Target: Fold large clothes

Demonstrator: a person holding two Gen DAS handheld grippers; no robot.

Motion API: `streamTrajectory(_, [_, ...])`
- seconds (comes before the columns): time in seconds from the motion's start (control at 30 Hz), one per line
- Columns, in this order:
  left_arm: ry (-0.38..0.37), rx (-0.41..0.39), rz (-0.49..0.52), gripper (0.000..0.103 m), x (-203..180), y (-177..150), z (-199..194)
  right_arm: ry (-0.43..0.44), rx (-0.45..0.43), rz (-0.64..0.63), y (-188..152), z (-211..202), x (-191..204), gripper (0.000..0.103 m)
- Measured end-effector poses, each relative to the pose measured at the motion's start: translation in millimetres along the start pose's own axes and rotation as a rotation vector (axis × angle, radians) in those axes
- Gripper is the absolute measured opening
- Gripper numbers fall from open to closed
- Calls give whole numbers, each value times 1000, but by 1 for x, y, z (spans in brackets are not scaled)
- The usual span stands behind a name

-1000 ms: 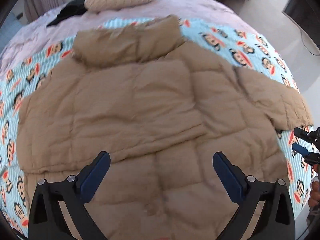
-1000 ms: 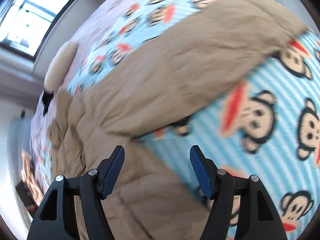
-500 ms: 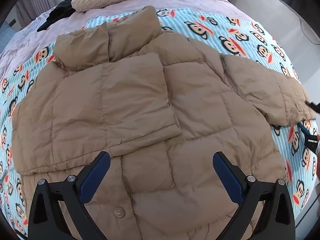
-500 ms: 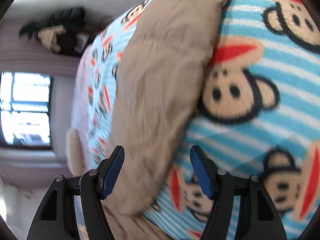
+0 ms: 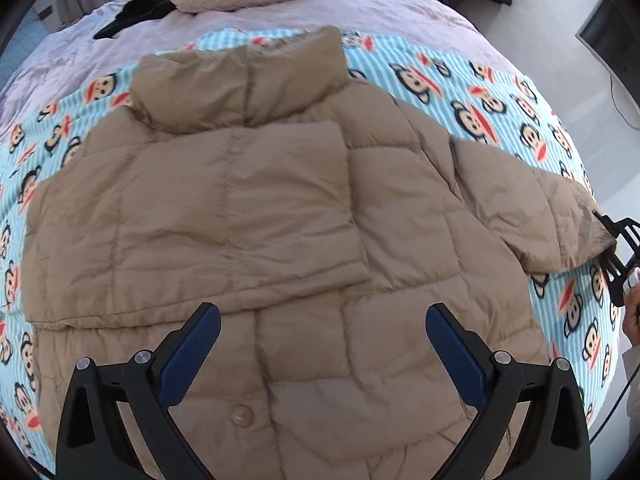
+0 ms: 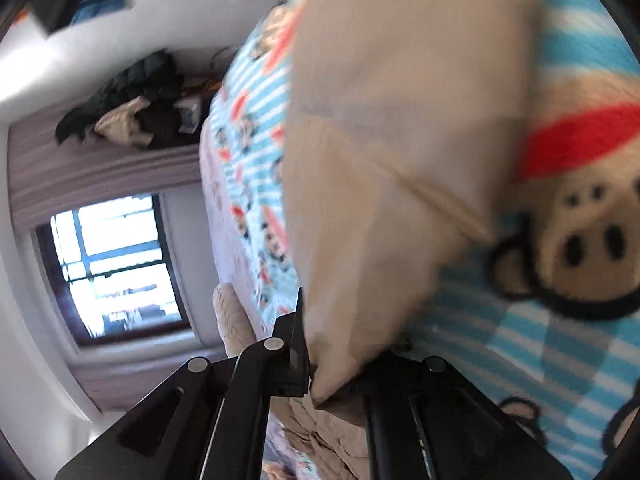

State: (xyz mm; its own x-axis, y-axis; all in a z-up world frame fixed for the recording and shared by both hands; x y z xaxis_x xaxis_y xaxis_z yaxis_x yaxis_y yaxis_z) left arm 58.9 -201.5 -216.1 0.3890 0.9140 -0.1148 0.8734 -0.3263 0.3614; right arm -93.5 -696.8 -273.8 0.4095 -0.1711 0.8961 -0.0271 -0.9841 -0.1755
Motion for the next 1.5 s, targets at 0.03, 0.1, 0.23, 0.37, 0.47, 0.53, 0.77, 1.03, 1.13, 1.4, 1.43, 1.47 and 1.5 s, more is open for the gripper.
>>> streamTrajectory(0.03, [5, -6, -8, 103, 5, 2, -2, 2, 10, -26, -1, 3, 7, 5])
streamTrajectory(0.1, [18, -20, -22, 103, 16, 6, -6, 6, 42, -112, -14, 12, 32, 5])
streamTrajectory(0.23, [48, -58, -58, 103, 46, 14, -15, -6, 121, -306, -53, 38, 83, 5])
streamTrajectory(0.37, [63, -78, -101, 103, 77, 18, -18, -41, 215, -579, -123, 78, 138, 5])
streamTrajectory(0.47, [83, -94, -143, 103, 103, 20, -21, -84, 283, -858, -199, 108, 169, 5])
streamTrajectory(0.53, [92, -110, -172, 103, 120, 19, -26, -103, 330, -1029, -251, 125, 175, 5])
streamTrajectory(0.77, [124, -116, -246, 103, 170, 10, -27, -177, 536, -1243, -391, 193, 118, 5])
streamTrajectory(1.03, [111, -93, -282, 103, 183, 0, -9, -397, 639, -1224, -400, 235, 16, 7])
streamTrajectory(1.13, [92, -97, -274, 103, 177, 6, -5, -423, 663, -1177, -393, 230, 15, 11])
streamTrajectory(1.4, [18, -125, -267, 103, 170, 26, -3, -337, 502, -933, -336, 178, 50, 71])
streamTrajectory(1.43, [9, -129, -267, 103, 171, 28, -3, -330, 471, -888, -325, 178, 51, 70])
streamTrajectory(1.47, [0, -133, -265, 103, 172, 29, -3, -330, 448, -851, -314, 178, 52, 68])
streamTrajectory(1.5, [-10, -137, -264, 103, 173, 30, -4, -350, 416, -829, -304, 180, 51, 45])
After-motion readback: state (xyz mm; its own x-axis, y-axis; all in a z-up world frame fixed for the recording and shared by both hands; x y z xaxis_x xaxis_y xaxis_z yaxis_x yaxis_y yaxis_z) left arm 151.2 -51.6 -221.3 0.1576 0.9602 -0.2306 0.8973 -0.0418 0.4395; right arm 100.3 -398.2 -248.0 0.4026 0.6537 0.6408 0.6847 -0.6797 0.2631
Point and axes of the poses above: each gripper's, at about its wrist camera, not at the fingertips, and z roughly the way its jaws point, x to its left, y to its top, the point moved 7 cm from there along z, roughly the way its jaws point, and after that the axes turned 2 degrees about y, right-handed, at the moved point
